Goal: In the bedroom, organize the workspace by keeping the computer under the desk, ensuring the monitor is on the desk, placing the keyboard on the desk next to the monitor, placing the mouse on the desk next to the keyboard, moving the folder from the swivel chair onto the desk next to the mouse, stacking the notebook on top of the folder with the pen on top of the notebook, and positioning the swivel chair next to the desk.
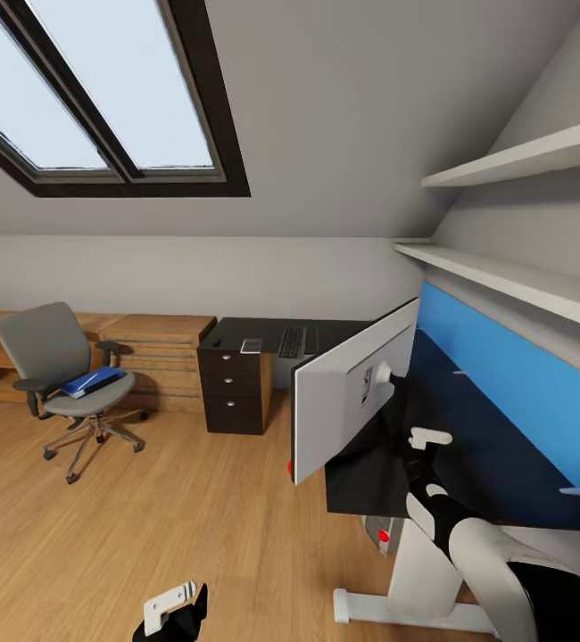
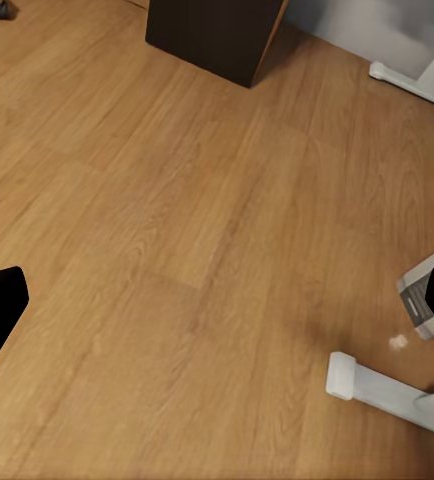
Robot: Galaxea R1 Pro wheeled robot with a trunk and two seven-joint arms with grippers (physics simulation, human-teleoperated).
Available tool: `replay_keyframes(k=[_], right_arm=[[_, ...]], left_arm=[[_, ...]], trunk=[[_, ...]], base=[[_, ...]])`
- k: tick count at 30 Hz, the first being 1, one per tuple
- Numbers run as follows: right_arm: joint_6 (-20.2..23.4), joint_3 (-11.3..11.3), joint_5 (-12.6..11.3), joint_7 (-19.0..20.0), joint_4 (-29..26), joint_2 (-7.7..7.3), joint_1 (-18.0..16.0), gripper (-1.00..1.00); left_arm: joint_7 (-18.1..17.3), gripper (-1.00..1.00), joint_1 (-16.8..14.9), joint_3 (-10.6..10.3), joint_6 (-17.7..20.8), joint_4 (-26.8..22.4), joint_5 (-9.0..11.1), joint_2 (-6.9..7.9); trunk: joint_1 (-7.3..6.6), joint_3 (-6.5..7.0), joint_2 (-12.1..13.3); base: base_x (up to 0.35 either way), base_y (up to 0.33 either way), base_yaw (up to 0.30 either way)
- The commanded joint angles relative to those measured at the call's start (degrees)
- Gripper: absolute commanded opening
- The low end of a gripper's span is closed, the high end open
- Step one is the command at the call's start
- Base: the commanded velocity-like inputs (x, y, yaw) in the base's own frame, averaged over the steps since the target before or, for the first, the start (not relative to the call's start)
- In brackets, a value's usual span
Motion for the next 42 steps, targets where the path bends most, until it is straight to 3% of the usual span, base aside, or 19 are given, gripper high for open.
replay_keyframes(k=[1, 32, 35, 42], right_arm=[[-0.2, -0.1, 0.0, 0.0, 0.1, 0.02, -0.1, 1.0], [-0.1, 0.0, 0.1, 0.0, 0.1, -0.1, -0.1, 1.0], [-0.1, 0.0, 0.7, 0.1, 0.1, -0.12, -0.1, 1.0], [0.0, 0.0, 5.8, 0.0, 0.1, -0.36, -0.1, 1.0]], left_arm=[[0.5, 1.0, -0.1, -0.4, -0.3, 0.0, 0.5, 0.1], [0.6, 1.0, -0.1, -0.3, -0.3, 0.0, 0.6, 0.11], [0.6, 1.0, -0.1, -0.3, -0.3, 0.0, 0.7, 0.11], [0.6, 1.0, -0.1, -0.3, -0.3, 0.0, 0.7, 0.11]], trunk=[[0.24, -0.28, -0.5], [7.05, -5.84, -12.9], [7.71, -6.38, -14.1], [9.24, -7.64, -16.9]], base=[[0.0, 0.0, 0.0], [0.0, 0.0, 0.0], [0.0, 0.0, 0.0], [0.0, 0.0, 0.0]])
